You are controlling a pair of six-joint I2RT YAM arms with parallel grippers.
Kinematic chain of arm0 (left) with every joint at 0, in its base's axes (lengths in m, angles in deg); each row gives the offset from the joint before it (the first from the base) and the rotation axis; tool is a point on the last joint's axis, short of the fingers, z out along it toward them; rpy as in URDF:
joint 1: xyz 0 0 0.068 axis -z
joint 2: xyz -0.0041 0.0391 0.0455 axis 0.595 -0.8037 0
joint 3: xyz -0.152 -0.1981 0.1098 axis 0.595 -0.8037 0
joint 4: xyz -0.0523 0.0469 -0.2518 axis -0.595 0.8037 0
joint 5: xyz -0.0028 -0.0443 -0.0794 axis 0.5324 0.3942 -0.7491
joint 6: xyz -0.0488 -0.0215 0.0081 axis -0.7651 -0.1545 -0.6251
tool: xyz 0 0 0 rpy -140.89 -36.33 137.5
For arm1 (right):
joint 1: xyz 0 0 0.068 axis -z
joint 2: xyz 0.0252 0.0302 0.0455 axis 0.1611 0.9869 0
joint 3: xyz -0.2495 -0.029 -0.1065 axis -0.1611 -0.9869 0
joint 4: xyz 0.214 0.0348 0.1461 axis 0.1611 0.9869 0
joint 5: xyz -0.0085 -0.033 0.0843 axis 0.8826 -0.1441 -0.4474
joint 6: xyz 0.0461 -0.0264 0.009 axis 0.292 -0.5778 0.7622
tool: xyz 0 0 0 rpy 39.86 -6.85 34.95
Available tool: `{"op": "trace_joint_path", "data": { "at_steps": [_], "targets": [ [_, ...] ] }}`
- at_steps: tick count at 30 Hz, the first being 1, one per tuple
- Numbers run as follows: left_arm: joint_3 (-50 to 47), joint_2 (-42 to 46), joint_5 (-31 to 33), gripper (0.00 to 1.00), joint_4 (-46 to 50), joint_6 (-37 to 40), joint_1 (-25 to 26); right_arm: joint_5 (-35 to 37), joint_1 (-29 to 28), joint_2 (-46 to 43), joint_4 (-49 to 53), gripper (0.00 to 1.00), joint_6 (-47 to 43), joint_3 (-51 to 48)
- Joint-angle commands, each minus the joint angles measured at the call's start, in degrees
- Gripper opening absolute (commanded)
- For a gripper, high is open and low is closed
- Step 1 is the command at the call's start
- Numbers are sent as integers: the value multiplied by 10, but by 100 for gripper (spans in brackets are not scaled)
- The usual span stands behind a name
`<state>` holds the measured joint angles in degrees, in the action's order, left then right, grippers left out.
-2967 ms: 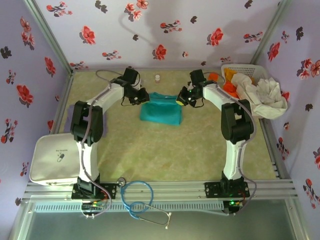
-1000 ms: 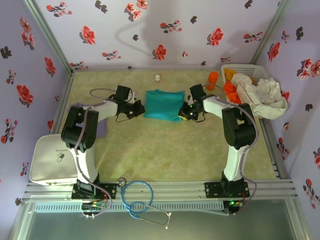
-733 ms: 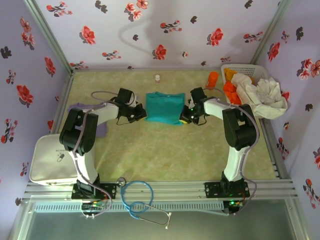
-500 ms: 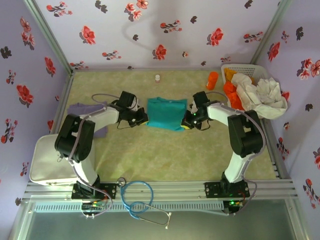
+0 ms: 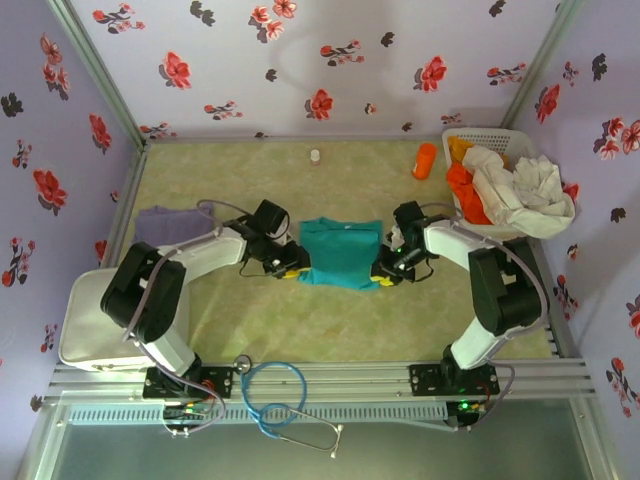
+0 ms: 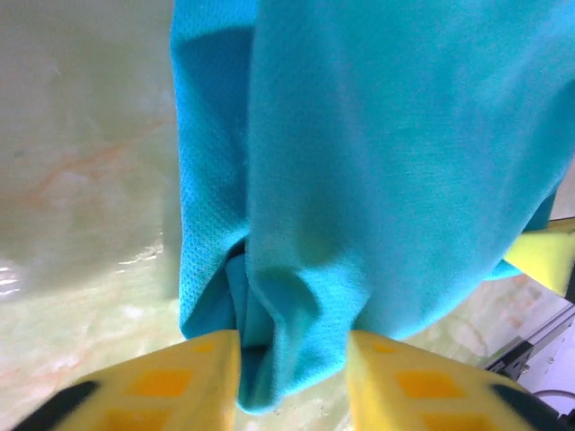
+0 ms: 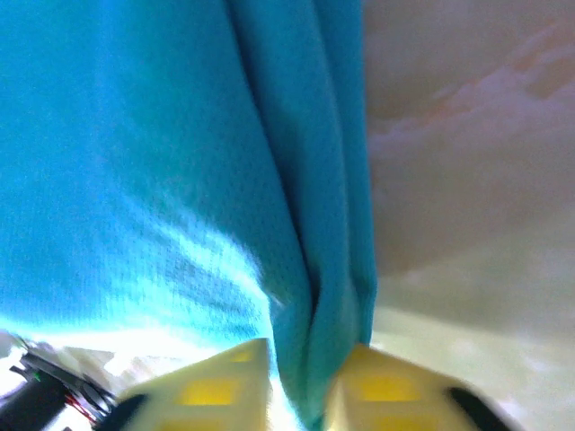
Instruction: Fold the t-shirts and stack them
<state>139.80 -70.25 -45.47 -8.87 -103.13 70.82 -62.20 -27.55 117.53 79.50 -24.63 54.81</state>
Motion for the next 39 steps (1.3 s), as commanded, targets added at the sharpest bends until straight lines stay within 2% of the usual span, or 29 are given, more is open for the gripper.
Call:
{"op": "trace_joint_path", "data": {
  "at_steps": [1, 4, 5, 7, 10, 14, 18, 23, 28, 39],
  "targets": [
    [66, 19, -5, 46, 60, 70, -27, 32, 8, -26, 63, 39, -36, 46],
    [117, -9, -17, 49, 86, 152, -53, 78, 17, -37, 79, 61, -51, 85],
    [133, -20, -18, 49, 95, 174, -62, 92, 19, -38, 80, 65, -54, 96],
    [153, -44, -22, 49, 87, 217, -78, 116, 23, -32, 72, 71, -69, 125],
    [174, -78, -23, 49, 65, 264, -90, 155, 25, -9, 37, 74, -79, 157],
    [211, -136, -26, 48, 61, 299, -91, 150, 26, 47, 10, 71, -79, 196],
    [228, -167, -20, 47, 60, 284, -91, 134, 25, 98, -4, 62, -71, 217],
    [209, -168, -29, 46, 23, 260, -87, 110, 24, 131, -31, 56, -72, 217],
    [210, -182, -49, 37, 14, 254, -86, 82, 20, 144, -51, 50, -69, 220],
    [207, -195, -50, 39, 11, 248, -73, 80, 13, 152, -43, 41, -79, 224]
  ]
}}
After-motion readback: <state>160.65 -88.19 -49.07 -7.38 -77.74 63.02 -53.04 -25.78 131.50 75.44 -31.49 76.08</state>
